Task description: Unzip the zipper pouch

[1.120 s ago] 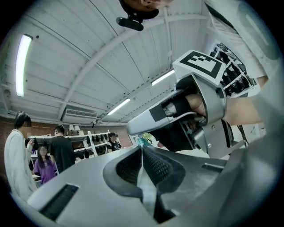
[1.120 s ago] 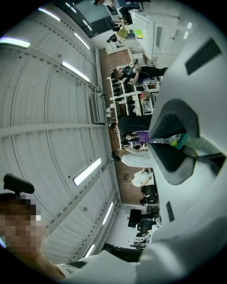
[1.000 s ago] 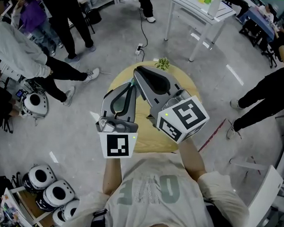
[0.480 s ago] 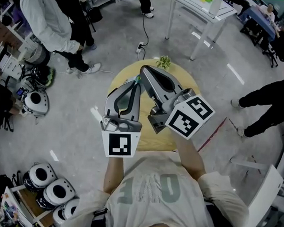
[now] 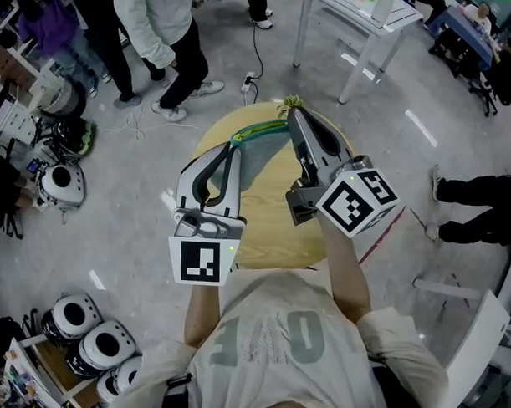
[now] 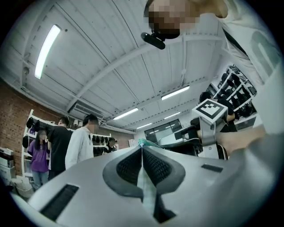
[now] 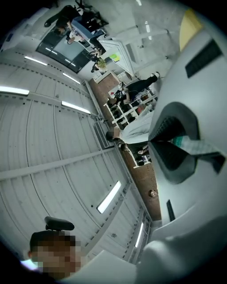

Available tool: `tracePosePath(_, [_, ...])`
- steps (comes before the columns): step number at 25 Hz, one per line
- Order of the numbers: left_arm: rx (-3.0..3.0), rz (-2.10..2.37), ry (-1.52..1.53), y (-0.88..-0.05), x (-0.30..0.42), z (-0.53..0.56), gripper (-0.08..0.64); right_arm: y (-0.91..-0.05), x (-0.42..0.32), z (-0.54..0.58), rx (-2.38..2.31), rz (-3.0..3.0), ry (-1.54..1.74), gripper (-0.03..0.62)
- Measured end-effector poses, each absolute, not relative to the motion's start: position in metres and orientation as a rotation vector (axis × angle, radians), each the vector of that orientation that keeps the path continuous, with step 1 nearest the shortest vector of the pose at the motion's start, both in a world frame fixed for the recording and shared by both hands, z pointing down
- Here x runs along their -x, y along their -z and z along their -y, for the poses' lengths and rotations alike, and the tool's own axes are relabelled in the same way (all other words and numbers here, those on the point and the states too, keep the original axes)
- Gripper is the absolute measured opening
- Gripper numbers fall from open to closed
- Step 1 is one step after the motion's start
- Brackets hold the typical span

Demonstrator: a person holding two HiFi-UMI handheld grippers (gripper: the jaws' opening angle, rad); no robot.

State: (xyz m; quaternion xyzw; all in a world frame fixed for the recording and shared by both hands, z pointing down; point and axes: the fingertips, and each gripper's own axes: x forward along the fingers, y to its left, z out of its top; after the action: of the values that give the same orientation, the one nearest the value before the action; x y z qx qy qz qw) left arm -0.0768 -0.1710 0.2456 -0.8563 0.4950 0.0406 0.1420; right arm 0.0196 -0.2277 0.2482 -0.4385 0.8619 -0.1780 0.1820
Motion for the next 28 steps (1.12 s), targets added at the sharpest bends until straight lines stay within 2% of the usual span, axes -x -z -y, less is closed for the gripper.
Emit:
tracePosePath(11, [2.418,-1.518,-0.124,-0.247,0.102,0.173,0.028,-0.275,-0.055,0.228,1.411,-2.405,0.486,0.029])
tracePosePath(25, [2.567,-1.422,-0.17,-0.256,0.079,0.177,0.028,-0.279,-0.072,0.222,1.498,-2.388,0.403,0.034])
tracePosePath(26, [2.604,-1.407,-0.174,-0.262,0.074,0.178,0.028,-0.278,-0.074,0.219,1.487,-2.381,0.401,0.046])
tracePosePath(28, [2.684,-1.386,-0.177,-0.277,0.065,0.181,0.028,-0.278,-0.077,0.214,1.457,-2.372,0.419,0.19])
